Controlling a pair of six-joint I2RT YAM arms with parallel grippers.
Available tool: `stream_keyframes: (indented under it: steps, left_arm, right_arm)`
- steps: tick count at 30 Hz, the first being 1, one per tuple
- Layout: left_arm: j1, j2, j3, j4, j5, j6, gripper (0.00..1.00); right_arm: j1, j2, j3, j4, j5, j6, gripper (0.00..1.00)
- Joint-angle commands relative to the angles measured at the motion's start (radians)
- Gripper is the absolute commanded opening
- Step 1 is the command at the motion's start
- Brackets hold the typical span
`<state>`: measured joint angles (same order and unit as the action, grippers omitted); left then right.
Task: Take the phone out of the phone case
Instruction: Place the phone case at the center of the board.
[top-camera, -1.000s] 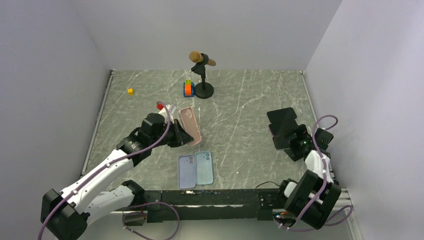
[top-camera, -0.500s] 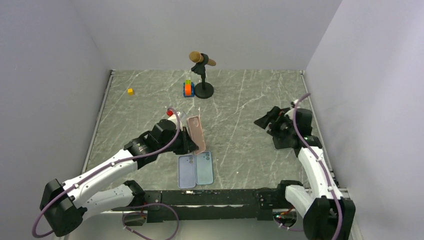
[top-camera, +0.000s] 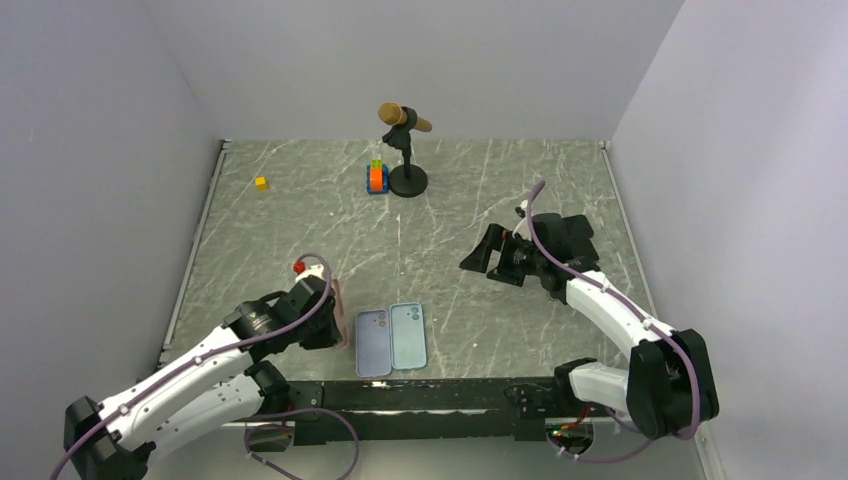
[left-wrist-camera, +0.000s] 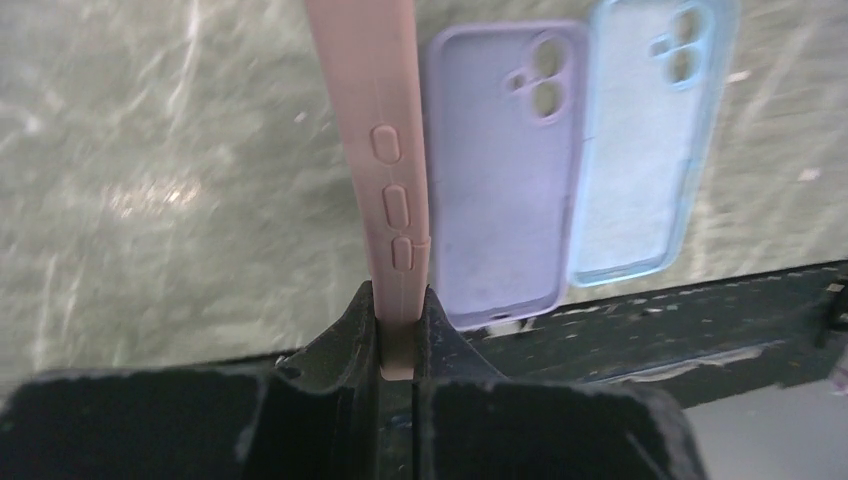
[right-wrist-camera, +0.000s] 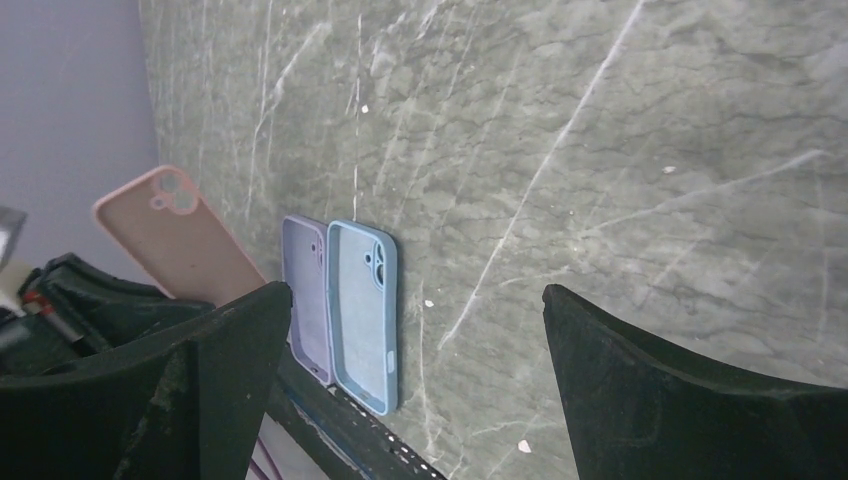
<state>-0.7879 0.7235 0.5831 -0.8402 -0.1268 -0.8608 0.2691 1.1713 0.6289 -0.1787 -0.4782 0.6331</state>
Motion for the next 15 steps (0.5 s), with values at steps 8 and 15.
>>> stream_keyframes:
  steps: [8,15]
  left_arm:
    - [-0.057,0.136,-0.003,-0.099,0.101,-0.046,0.0]
    - [-0.063,0.108,0.008,-0.163,0.189,-0.021,0.0]
  right_arm:
    - [0.047,0.017,0.014,0.074,-0.003,-0.013,1.0]
    - [0.048,0.022,0.004,0.093,-0.006,-0.007,1.0]
